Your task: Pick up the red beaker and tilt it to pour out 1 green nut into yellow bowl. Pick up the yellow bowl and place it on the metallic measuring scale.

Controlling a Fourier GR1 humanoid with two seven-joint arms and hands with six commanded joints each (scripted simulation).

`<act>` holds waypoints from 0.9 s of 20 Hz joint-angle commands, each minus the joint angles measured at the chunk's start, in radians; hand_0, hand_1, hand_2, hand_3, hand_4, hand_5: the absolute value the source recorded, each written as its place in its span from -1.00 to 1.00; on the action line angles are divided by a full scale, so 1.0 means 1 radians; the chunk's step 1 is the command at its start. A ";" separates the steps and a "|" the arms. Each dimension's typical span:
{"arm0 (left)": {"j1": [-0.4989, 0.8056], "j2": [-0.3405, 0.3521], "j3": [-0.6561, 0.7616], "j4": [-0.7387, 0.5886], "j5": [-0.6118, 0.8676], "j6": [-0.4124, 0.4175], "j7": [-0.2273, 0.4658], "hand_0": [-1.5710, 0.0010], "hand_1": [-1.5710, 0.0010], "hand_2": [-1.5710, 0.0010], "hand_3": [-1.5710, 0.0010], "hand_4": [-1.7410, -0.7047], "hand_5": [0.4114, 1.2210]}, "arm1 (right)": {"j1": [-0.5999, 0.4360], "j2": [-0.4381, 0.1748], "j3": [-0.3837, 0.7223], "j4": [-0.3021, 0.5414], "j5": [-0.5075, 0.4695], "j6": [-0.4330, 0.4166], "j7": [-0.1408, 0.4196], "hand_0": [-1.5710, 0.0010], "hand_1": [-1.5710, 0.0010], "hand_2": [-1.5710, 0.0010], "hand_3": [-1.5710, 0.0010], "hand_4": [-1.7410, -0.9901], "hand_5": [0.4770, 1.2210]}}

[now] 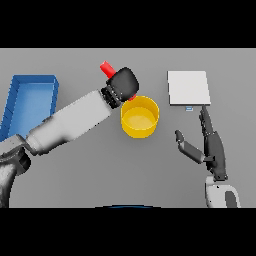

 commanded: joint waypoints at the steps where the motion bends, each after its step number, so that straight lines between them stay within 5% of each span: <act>1: -0.016 -0.007 -0.016 0.004 -0.012 -0.004 -0.002 -1.00 -1.00 -1.00 -0.97 -0.99 1.00 | 0.005 -0.004 -0.006 0.001 -0.002 -0.001 0.004 1.00 1.00 1.00 1.00 0.21 -0.62; 18: -0.227 -0.030 -0.265 0.124 -0.118 -0.010 -0.165 -1.00 -1.00 -1.00 -1.00 -0.98 1.00 | -0.018 0.001 0.011 0.019 0.069 -0.047 0.005 1.00 1.00 1.00 1.00 0.42 -0.69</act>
